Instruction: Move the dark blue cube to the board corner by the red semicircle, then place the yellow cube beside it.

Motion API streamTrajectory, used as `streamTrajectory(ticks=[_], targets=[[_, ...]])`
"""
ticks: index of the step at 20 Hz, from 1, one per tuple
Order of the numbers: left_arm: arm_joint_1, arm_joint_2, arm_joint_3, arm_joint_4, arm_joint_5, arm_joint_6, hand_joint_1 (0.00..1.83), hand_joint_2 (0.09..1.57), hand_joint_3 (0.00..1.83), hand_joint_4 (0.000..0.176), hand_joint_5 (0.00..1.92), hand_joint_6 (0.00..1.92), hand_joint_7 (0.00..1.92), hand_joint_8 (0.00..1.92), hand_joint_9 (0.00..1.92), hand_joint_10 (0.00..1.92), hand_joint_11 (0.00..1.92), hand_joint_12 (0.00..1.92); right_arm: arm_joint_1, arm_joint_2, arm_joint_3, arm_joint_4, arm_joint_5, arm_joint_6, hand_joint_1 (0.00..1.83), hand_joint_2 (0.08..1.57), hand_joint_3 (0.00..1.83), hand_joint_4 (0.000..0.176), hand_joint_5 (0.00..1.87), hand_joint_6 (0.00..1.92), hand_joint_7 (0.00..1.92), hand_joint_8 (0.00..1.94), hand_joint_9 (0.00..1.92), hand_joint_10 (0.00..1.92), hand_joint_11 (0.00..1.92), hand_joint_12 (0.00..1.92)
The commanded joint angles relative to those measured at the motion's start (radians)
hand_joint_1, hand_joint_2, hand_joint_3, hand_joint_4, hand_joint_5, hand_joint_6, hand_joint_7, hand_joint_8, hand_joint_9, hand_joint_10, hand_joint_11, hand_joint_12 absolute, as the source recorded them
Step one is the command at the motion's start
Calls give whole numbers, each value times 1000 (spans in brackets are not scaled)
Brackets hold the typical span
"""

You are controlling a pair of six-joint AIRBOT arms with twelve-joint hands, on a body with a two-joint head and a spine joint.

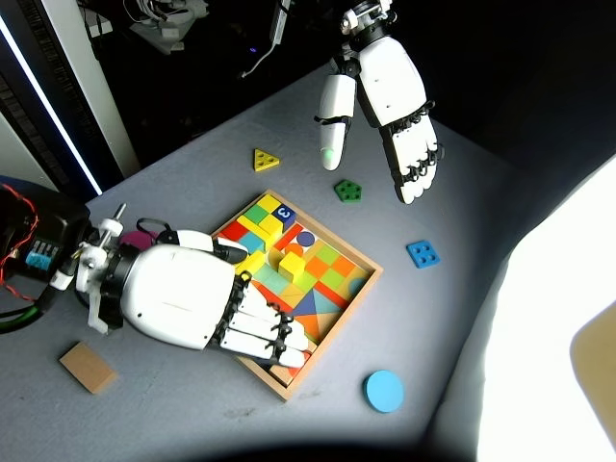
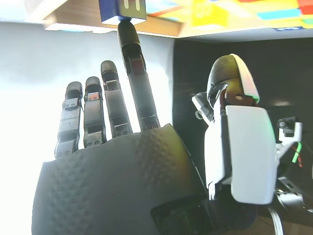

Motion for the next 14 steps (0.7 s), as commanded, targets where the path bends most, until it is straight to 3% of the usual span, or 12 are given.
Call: streamTrajectory(ticks=[1, 14], targets=[[-15, 0, -1, 46, -37, -2, 0, 1164, 2, 0, 152, 6, 159, 5, 108, 4, 0, 424, -6, 6, 10, -12, 48, -8, 0, 1138, 4, 0, 740, 2, 189, 11, 0, 0, 0, 0], [-15, 0, -1, 46, -37, -6, 0, 1159, 0, 0, 147, 2, 172, 1, 109, 2, 0, 416, -7, 24, 28, 6, 67, -40, 0, 1137, 3, 0, 733, 4, 199, 7, 0, 0, 0, 0]])
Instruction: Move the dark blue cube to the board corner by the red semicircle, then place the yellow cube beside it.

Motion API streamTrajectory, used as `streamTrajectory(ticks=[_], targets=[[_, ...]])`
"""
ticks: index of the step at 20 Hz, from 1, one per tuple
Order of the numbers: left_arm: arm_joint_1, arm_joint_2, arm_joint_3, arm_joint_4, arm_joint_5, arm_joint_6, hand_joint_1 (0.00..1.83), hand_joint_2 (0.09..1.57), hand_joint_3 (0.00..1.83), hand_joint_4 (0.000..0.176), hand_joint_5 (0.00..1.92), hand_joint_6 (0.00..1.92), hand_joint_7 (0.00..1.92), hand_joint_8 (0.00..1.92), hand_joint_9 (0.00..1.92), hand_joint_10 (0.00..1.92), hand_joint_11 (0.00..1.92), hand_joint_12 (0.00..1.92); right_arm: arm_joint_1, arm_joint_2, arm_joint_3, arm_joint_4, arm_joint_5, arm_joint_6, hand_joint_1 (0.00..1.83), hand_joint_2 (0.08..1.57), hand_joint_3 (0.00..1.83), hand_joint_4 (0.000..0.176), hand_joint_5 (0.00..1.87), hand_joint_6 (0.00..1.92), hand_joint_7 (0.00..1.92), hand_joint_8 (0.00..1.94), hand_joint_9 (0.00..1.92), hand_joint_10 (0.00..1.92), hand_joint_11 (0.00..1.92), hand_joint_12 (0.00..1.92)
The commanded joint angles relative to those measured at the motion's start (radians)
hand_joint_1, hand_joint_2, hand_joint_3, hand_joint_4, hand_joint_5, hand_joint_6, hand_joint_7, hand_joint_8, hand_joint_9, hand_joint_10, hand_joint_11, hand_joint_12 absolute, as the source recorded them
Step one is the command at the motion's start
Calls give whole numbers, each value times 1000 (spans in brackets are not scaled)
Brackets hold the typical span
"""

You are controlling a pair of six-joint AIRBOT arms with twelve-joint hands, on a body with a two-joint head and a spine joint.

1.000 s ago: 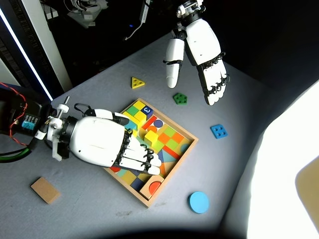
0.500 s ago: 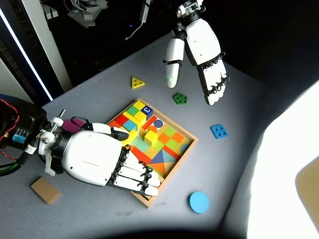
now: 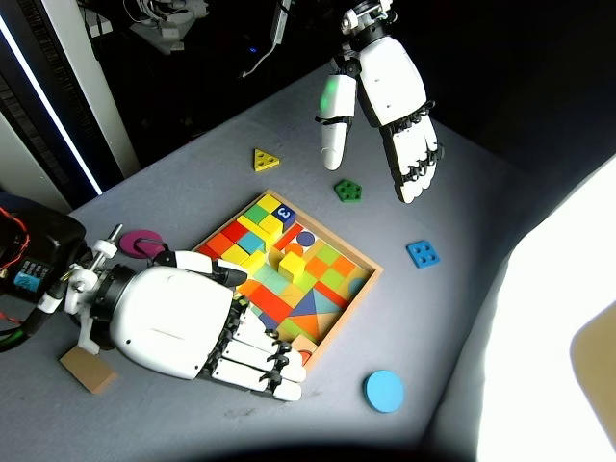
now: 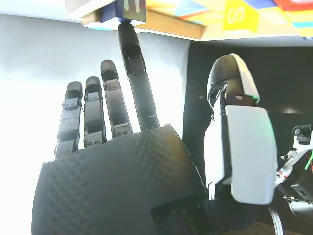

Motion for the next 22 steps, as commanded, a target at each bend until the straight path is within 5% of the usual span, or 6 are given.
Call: streamTrajectory(ticks=[1, 18, 22], targets=[[-16, 0, 0, 46, -36, -5, 0, 1159, 0, 0, 158, 5, 180, 3, 116, 4, 0, 438, -3, 9, 4, 1, 59, -29, 0, 1136, 2, 0, 740, 8, 199, 6, 0, 0, 0, 0], [-15, 0, -1, 41, -16, -6, 0, 1164, 1, 0, 152, 3, 173, 1, 113, 2, 0, 410, 77, 19, -27, 6, 100, -12, 0, 1135, 1, 0, 759, 10, 201, 6, 1, 0, 0, 0], [-15, -1, 3, 41, -12, -7, 0, 1156, 0, 0, 150, 0, 175, 0, 116, 2, 0, 396, 78, 24, -65, -171, 107, 118, 0, 1138, 2, 0, 743, 2, 192, 2, 2, 1, 0, 0]])
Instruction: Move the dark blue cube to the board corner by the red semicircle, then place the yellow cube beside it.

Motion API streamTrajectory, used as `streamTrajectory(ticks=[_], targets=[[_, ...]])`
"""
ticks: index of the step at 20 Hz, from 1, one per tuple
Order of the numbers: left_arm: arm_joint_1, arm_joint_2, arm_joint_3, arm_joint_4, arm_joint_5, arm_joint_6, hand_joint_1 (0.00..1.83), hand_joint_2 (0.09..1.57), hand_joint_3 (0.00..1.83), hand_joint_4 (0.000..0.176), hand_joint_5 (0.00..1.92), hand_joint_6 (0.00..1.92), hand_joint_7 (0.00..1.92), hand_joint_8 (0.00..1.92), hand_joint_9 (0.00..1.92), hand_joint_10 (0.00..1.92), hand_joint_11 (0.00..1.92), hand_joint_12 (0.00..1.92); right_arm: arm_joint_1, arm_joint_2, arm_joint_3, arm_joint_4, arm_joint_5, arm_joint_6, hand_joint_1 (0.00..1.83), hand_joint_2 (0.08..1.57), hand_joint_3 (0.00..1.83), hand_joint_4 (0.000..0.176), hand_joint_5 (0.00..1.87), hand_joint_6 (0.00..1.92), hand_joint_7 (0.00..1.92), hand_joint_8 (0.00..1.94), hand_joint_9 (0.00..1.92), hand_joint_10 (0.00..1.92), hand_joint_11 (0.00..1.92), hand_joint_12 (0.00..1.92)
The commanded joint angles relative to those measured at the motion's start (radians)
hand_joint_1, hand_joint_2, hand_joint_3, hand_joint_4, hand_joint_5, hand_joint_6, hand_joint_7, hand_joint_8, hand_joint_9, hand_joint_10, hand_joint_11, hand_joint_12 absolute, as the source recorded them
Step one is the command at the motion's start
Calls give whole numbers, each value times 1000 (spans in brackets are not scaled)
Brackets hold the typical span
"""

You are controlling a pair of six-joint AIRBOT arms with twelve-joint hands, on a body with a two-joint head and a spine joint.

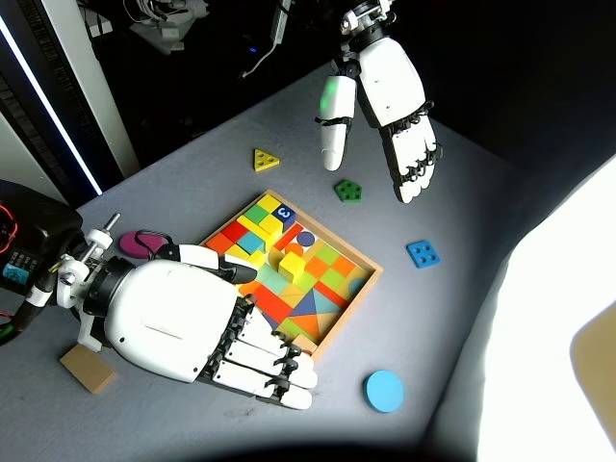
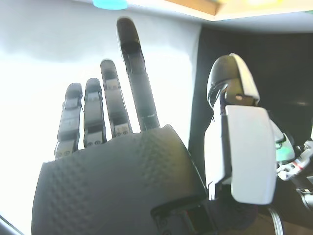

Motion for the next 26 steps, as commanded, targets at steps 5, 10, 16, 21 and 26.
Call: streamTrajectory(ticks=[5, 10, 16, 21, 26], targets=[[-13, -1, 5, 50, -32, -4, 0, 1159, 1, 0, 145, 0, 177, 0, 119, 0, 0, 410, 41, -24, -68, -77, 72, 40, 0, 1138, 2, 0, 755, 6, 187, 3, 0, 0, 0, 0], [-14, -1, 7, 50, -32, -5, 0, 1150, 0, 0, 146, 1, 172, 2, 123, 3, 0, 431, 43, -81, -72, -64, 45, 59, 0, 1131, 0, 0, 752, 4, 177, 8, 0, 0, 0, 0], [-13, -1, 7, 50, -32, -5, 0, 1155, 0, 0, 140, 1, 160, 3, 108, 5, 0, 379, 36, -158, -35, -58, 48, 51, 0, 1125, 0, 0, 768, 9, 165, 0, 4, 1, 0, 0], [-12, -1, 6, 49, -32, -6, 0, 1154, 0, 0, 138, 0, 161, 3, 108, 1, 0, 372, 31, -186, -8, -30, 53, 50, 0, 1132, 0, 0, 783, 14, 168, 1, 10, 4, 0, 0], [-11, -1, 5, 49, -32, -6, 0, 1155, 0, 0, 157, 3, 177, 2, 130, 4, 0, 455, 17, -199, 21, 51, 35, 14, 0, 1129, 0, 0, 775, 9, 152, 0, 0, 0, 0, 0]])
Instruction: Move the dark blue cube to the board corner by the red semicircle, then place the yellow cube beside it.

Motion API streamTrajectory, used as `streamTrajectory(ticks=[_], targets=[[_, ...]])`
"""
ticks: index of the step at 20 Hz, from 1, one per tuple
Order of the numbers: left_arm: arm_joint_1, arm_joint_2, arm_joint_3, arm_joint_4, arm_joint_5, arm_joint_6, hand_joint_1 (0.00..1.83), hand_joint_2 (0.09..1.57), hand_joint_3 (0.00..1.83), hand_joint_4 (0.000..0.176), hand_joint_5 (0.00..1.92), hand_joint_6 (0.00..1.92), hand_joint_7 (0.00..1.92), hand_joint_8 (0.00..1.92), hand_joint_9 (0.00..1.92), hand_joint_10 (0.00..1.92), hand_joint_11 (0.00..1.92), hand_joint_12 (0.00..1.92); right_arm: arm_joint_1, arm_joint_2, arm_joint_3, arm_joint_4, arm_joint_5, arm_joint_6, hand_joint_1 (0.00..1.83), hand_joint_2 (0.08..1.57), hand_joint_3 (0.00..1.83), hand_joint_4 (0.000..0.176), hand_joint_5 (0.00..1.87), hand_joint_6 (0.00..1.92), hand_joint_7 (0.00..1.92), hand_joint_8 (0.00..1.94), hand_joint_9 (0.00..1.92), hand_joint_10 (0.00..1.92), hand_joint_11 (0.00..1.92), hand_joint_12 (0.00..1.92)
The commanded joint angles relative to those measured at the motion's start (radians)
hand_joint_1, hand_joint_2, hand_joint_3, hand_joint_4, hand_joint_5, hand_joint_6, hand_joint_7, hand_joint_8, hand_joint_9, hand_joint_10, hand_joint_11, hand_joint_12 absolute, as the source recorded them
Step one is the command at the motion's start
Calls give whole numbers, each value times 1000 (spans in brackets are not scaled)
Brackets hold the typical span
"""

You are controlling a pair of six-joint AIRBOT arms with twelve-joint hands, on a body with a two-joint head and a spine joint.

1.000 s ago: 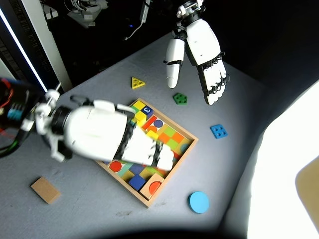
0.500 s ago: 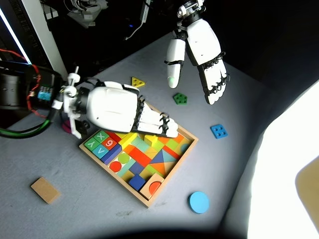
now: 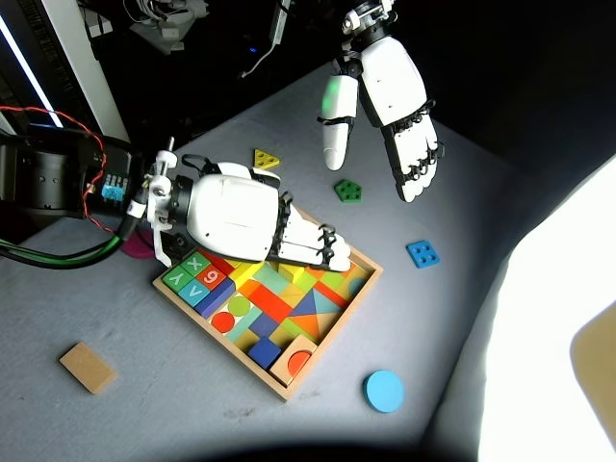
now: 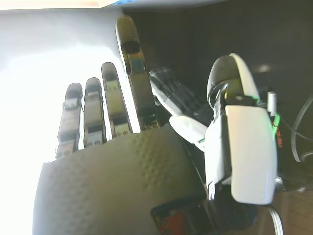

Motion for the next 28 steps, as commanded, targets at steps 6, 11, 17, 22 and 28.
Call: streamTrajectory(ticks=[6, 11, 17, 22, 28], targets=[[-9, -2, 2, 49, -36, -6, 0, 1157, 0, 0, 168, 4, 193, 2, 135, 2, 0, 469, -2, 2, 0, -46, 63, -2, 0, 1121, 0, 0, 788, 13, 166, 3, 8, 3, 0, 0], [-9, -2, 1, 49, -36, -6, 0, 1158, 1, 0, 144, 1, 166, 1, 108, 1, 0, 369, -13, 3, 0, -34, 55, -19, 0, 1119, 0, 0, 790, 10, 179, 9, 17, 7, 0, 0], [-9, -3, 1, 49, -36, -6, 0, 1155, 0, 0, 151, 2, 180, 3, 118, 1, 0, 432, -35, 10, 0, -34, 50, -33, 0, 1124, 0, 0, 797, 11, 179, 6, 9, 4, 0, 0], [-9, -3, 0, 48, -36, -6, 0, 1160, 1, 0, 156, 3, 183, 3, 125, 3, 0, 443, -43, 25, 4, -34, 49, -54, 0, 1122, 0, 0, 788, 6, 176, 3, 7, 3, 0, 0], [-9, -3, -1, 49, -36, -6, 0, 1163, 0, 0, 154, 4, 176, 1, 137, 6, 0, 425, -47, 62, 23, -34, 23, -59, 0, 1128, 2, 0, 770, 0, 172, 4, 1, 0, 0, 0]])
